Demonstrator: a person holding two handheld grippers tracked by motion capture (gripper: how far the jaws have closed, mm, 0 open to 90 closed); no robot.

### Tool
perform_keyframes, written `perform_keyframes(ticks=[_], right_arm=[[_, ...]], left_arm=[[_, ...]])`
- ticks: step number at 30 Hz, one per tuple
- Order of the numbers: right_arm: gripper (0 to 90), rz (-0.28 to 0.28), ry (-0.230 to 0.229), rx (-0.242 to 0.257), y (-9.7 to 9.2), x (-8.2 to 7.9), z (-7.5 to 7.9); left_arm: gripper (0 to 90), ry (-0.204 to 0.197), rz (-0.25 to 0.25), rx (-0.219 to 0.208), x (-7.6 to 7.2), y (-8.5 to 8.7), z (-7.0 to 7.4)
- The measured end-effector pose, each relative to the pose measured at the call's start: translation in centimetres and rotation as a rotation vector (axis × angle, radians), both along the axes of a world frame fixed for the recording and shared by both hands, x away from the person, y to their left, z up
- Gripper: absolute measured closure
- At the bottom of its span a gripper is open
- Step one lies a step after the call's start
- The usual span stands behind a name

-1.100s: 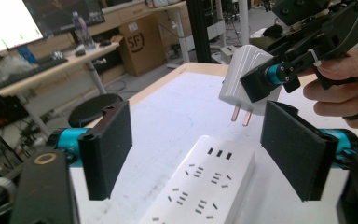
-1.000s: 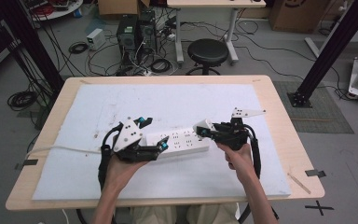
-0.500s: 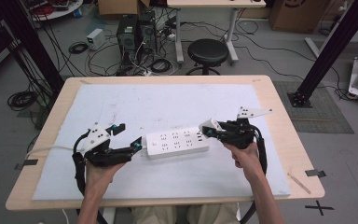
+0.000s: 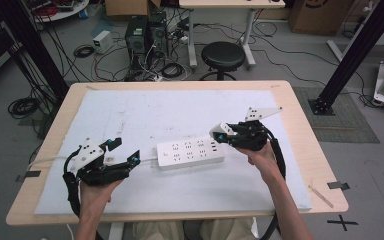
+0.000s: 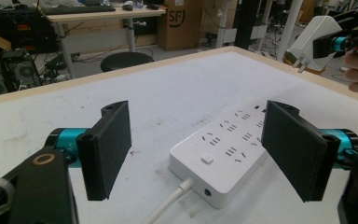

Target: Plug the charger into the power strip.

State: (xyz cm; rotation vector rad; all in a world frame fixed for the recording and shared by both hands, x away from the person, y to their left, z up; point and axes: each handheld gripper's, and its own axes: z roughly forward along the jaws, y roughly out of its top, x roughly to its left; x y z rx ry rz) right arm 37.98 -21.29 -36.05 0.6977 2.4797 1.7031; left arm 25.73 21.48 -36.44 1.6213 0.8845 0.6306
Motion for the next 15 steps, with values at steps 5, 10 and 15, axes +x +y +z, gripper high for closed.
perform_keyframes(ticks=[5, 10, 15], right_arm=[[63.2, 0.056, -0.025, -0.077, 1.0, 0.9, 0.3], [63.2, 0.081, -0.029, -0.114, 1.6, 1.5, 0.4], [63.2, 0.155, -0.066, -0.218, 3.1, 2.9, 0.8]], left_arm=[[24.3, 0.007, 0.008, 0.004, -0.5, 0.2, 0.0], [24.3, 0.005, 0.016, 0.005, -0.9, 0.4, 0.0], [24.3, 0.008, 0.020, 0.005, -1.2, 0.7, -0.2]])
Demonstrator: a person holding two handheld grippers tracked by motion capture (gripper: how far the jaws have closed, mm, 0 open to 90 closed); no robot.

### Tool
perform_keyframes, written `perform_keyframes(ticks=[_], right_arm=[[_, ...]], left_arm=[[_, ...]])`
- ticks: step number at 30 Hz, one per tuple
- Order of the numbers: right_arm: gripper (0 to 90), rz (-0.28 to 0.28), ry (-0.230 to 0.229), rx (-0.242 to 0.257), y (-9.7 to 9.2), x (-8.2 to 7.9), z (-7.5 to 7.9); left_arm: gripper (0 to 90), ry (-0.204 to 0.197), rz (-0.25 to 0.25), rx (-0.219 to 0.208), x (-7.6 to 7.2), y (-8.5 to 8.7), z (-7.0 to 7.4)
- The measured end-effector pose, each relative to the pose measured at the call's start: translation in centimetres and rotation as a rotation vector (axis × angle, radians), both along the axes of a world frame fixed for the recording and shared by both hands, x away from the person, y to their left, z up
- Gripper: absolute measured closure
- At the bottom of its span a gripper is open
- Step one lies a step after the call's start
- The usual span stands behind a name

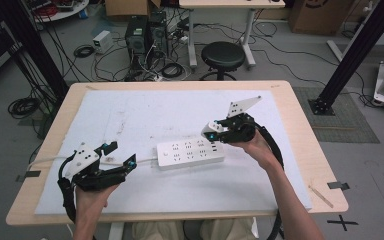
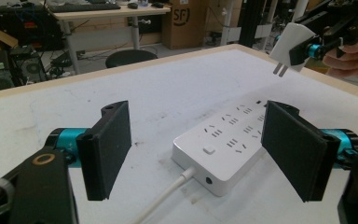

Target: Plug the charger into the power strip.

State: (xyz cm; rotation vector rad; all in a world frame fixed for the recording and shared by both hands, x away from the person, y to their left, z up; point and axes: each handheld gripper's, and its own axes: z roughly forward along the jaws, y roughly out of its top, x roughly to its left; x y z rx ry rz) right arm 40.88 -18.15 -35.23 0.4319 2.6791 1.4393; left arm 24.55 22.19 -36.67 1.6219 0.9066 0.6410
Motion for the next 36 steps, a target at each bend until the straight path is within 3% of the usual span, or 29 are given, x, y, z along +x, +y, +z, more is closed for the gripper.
perform_keyframes(ticks=[6, 9, 12, 15, 18, 22, 23, 27, 30, 31, 34, 36], right_arm=[[63.2, 0.049, -0.016, -0.062, 0.9, 1.2, -0.3], [63.2, 0.060, -0.006, -0.059, 0.9, 1.6, -0.5], [63.2, 0.104, 0.013, -0.082, 1.0, 2.4, -1.1], [63.2, 0.138, -0.003, -0.108, 1.4, 3.0, -1.0], [63.2, 0.155, 0.014, -0.090, 1.5, 3.3, -0.8], [63.2, 0.161, 0.003, -0.147, 1.9, 3.4, -0.7], [63.2, 0.192, -0.029, -0.209, 2.7, 3.4, -0.2], [63.2, 0.241, -0.036, -0.241, 3.4, 4.0, 0.2], [63.2, 0.261, -0.014, -0.261, 3.7, 4.4, 0.1], [63.3, 0.289, -0.009, -0.299, 4.0, 4.9, -0.1], [63.2, 0.321, 0.004, -0.299, 4.1, 5.5, -0.4], [63.3, 0.349, 0.003, -0.333, 4.2, 5.8, -1.0]], left_arm=[[24.6, 0.002, 0.011, -0.001, -0.2, 0.5, -0.2], [24.8, 0.007, 0.014, -0.004, -0.3, 0.7, -0.2], [25.0, 0.009, 0.018, -0.002, -0.3, 0.9, -0.2], [25.2, 0.009, 0.021, 0.001, -0.3, 1.0, -0.2], [25.4, 0.011, 0.023, 0.002, -0.4, 1.1, -0.2], [25.6, 0.017, 0.020, 0.004, -0.2, 1.0, -0.4], [25.6, 0.017, 0.019, 0.006, -0.2, 0.9, -0.4], [25.7, 0.018, 0.018, 0.007, -0.2, 0.8, -0.6], [25.7, 0.021, 0.016, 0.012, -0.3, 0.8, -0.7], [25.9, 0.023, 0.018, 0.013, -0.3, 0.9, -0.7], [26.0, 0.027, 0.025, 0.010, -0.4, 1.0, -0.8], [26.2, 0.032, 0.025, 0.009, -0.4, 1.1, -0.9]])
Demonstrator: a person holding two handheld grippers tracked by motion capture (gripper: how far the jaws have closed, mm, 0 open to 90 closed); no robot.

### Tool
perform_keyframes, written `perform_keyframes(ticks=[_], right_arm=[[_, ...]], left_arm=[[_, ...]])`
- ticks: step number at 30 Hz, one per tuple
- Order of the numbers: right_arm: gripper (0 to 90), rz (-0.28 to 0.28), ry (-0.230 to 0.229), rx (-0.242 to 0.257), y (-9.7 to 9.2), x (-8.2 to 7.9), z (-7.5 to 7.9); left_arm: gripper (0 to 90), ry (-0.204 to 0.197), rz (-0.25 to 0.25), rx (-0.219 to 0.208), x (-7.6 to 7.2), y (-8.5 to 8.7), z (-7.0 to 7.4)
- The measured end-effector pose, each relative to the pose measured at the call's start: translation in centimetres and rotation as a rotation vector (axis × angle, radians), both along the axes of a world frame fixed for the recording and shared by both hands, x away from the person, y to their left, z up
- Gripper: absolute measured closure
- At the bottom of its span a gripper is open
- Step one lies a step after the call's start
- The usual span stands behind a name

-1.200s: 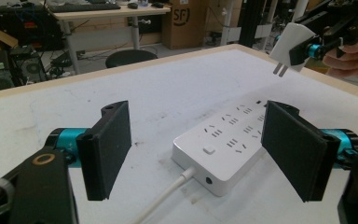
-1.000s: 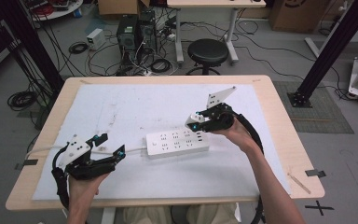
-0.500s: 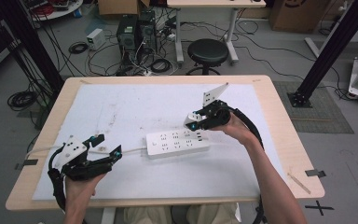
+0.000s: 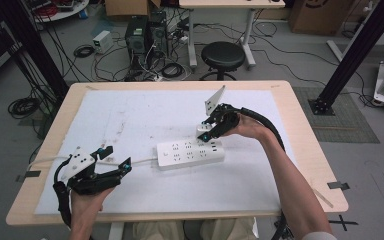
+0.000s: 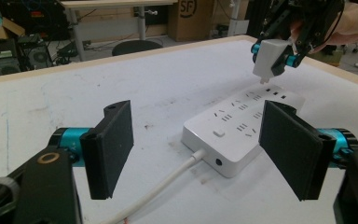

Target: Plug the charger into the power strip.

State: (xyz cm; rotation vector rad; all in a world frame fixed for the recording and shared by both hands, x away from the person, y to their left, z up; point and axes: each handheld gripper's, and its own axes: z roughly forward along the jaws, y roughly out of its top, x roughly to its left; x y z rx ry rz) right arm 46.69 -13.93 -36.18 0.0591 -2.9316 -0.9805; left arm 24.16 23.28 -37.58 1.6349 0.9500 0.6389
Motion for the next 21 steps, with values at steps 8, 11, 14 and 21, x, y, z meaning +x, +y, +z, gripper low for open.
perform_keyframes(ticks=[8, 11, 14, 21], right_arm=[[63.2, 0.047, 0.000, -0.024, 0.6, 0.0, -0.9], [63.2, 0.053, 0.003, -0.027, 0.7, 0.0, -1.1], [63.2, 0.069, -0.012, -0.040, 1.3, 0.0, -1.6], [63.2, 0.064, -0.023, -0.050, 1.1, 0.3, -1.8]], left_arm=[[26.6, 0.010, 0.009, 0.001, -0.1, 0.2, -0.3], [26.7, 0.013, 0.011, 0.002, -0.2, 0.2, -0.4], [26.6, 0.016, 0.013, 0.007, -0.3, 0.3, -0.5], [26.7, 0.023, 0.018, 0.002, -0.4, 0.5, -0.7]])
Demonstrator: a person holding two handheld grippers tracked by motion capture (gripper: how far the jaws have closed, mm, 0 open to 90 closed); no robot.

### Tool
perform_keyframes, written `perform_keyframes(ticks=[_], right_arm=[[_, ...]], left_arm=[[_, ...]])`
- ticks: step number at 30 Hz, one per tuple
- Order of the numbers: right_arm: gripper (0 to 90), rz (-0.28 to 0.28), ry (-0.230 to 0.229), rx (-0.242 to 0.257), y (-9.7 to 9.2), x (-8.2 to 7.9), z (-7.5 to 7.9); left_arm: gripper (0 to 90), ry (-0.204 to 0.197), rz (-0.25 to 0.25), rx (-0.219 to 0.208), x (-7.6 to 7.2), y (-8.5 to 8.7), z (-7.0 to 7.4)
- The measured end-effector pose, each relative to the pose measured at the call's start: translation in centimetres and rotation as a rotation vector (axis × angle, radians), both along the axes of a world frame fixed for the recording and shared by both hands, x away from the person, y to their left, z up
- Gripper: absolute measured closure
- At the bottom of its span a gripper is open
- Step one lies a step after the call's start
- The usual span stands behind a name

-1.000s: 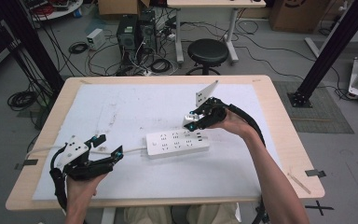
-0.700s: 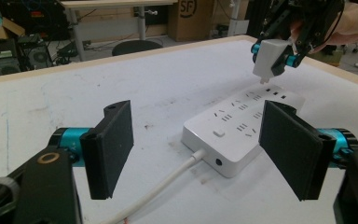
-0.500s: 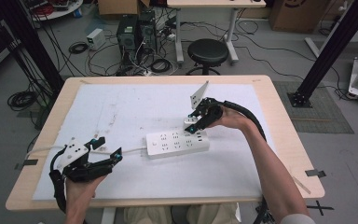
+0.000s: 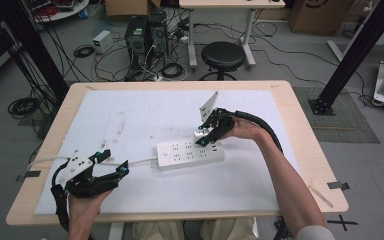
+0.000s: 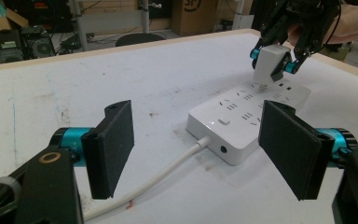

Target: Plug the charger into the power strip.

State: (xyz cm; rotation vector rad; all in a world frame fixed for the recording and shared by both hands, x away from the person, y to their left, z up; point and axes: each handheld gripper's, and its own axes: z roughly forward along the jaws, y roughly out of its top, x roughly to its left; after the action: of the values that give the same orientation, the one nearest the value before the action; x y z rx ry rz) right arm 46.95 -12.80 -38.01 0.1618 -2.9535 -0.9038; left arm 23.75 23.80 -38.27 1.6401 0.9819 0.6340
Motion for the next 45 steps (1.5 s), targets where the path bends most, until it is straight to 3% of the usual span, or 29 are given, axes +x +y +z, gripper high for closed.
perform_keyframes(ticks=[20, 36, 37, 38, 39, 45], right_arm=[[63.4, 0.027, -0.003, -0.003, 0.1, 0.1, -0.7], [63.6, 0.008, -0.001, 0.002, 0.0, 0.0, -0.9], [63.6, 0.017, -0.008, -0.030, 0.2, 0.0, -1.3], [63.6, 0.017, -0.008, -0.030, 0.2, 0.0, -1.3], [63.6, 0.018, -0.002, -0.009, 0.1, 0.0, -1.5], [63.7, 0.007, 0.015, 0.001, -0.1, 0.2, -1.6]], left_arm=[[26.7, 0.001, -0.007, 0.002, 0.1, -0.2, -0.1], [28.4, 0.010, -0.013, -0.003, -0.1, -0.2, -0.3], [28.4, 0.010, -0.013, -0.003, -0.1, -0.2, -0.3], [28.4, 0.012, -0.010, -0.003, -0.2, -0.1, -0.2], [28.4, 0.013, -0.009, -0.007, -0.1, -0.1, -0.3], [28.4, 0.016, -0.010, -0.003, -0.2, -0.1, -0.4]])
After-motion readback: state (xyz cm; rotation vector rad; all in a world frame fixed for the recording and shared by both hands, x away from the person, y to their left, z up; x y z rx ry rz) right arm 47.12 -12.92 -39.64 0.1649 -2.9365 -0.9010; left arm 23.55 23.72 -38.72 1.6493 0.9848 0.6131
